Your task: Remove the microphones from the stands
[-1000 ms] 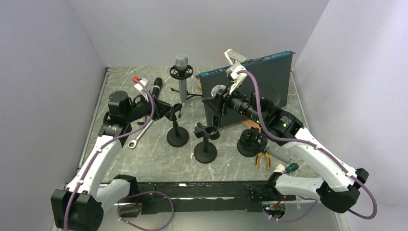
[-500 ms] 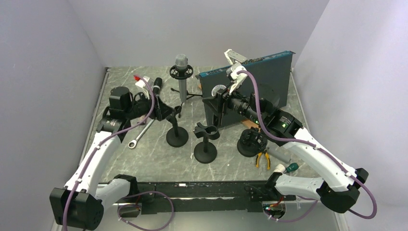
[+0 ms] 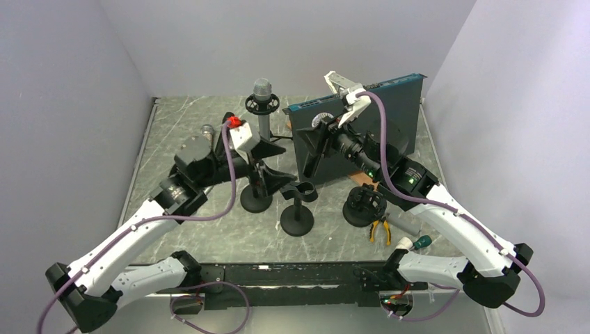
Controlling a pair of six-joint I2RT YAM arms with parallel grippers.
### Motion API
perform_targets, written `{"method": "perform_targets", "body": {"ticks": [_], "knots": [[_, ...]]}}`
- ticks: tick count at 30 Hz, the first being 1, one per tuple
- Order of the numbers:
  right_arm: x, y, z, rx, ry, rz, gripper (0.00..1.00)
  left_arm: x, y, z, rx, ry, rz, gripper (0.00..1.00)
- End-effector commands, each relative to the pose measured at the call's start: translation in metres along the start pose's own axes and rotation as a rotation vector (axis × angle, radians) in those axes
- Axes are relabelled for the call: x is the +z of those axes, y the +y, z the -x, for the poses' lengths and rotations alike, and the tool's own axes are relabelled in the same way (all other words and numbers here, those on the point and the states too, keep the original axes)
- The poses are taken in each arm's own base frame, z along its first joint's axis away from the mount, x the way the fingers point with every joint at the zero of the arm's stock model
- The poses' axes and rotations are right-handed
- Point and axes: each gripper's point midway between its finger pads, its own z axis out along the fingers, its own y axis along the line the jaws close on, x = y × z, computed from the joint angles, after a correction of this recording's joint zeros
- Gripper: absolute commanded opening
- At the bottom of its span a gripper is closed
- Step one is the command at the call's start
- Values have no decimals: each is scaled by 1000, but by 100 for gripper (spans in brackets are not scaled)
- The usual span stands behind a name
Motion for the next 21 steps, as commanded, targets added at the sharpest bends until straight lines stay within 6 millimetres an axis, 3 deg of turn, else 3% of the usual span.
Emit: {"method": "perform_targets", "body": {"ticks": [1, 4, 6, 9, 16, 19, 20, 21], "knots": [[-13, 30, 58, 119, -181, 132, 0, 17, -2, 30, 193, -168, 102, 91], [-18, 44, 62, 164, -202, 209, 0, 30, -1, 35, 218, -194, 158, 92], [-20, 49, 62, 185, -211, 240, 0, 35, 11, 40, 206, -194, 227, 90], [-22, 54, 63, 212, -228, 275, 0, 41, 16, 43, 187, -193, 249, 84], [-17, 60, 52, 239, -203, 313, 0, 45, 22, 41, 172, -158, 283, 51], [-15, 60, 48, 239, -193, 314, 0, 43, 24, 41, 184, -135, 294, 32], [-14, 60, 46, 235, -187, 310, 3, 41, 25, 41, 188, -124, 303, 27], [-14, 59, 46, 229, -184, 305, 20, 40, 26, 41, 193, -114, 310, 21]]}}
